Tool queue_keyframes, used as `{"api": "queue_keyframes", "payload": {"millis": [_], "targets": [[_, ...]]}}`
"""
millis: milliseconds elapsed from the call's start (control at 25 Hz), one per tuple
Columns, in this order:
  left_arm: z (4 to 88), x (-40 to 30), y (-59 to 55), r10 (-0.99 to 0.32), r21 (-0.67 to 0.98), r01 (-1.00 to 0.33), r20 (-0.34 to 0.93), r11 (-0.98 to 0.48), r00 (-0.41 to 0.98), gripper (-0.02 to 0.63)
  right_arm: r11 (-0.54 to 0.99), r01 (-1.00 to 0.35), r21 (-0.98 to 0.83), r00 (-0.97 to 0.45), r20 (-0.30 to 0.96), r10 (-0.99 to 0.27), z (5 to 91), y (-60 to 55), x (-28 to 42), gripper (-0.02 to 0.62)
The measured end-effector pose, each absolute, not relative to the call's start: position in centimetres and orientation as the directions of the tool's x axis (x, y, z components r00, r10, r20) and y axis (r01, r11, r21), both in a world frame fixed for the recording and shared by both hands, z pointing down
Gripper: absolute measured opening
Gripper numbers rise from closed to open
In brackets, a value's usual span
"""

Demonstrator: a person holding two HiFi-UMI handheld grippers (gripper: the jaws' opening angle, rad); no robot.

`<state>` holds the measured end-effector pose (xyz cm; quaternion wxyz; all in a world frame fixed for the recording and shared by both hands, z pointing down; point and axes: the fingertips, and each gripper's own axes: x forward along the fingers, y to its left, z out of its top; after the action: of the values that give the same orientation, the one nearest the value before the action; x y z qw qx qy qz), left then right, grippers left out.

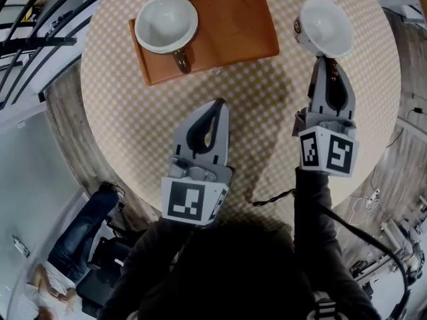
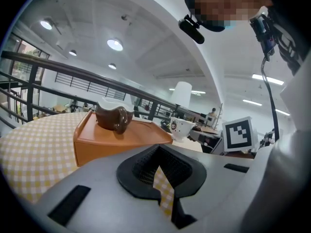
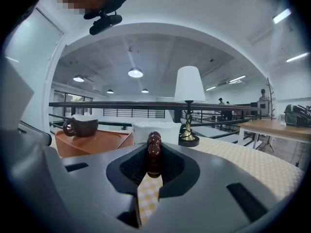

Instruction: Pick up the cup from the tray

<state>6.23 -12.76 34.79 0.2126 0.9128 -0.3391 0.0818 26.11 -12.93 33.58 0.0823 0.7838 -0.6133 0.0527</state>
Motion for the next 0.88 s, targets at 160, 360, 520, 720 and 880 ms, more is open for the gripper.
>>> {"api": "queue_keyframes", "payload": {"millis": [160,360,520,720,880], "targets": [[34.6,6.6,-12.7,-0.582,0.329,-0.653,0.296,-0.682,0.757,0.006,-0.233,-0.970,0.066,0.241,0.211,-0.947,34.8,-12.8,26.5,0.032],[34.9,6.7,-12.1,-0.576,0.302,-0.651,0.306,-0.697,0.758,0.006,-0.232,-0.971,0.060,0.239,0.241,-0.941,36.5,-12.2,26.9,0.032],[35.3,6.6,-12.6,-0.575,0.293,-0.653,0.313,-0.699,0.756,0.006,-0.227,-0.972,0.065,0.236,0.256,-0.938,37.3,-12.5,26.8,0.032],[35.5,6.7,-13.0,-0.572,0.297,-0.650,0.311,-0.700,0.759,0.006,-0.211,-0.975,0.073,0.223,0.290,-0.931,38.2,-12.6,26.4,0.032],[34.7,6.4,-13.3,-0.575,0.290,-0.646,0.298,-0.706,0.762,0.006,-0.217,-0.973,0.082,0.232,0.312,-0.921,38.2,-12.8,26.2,0.032]]}}
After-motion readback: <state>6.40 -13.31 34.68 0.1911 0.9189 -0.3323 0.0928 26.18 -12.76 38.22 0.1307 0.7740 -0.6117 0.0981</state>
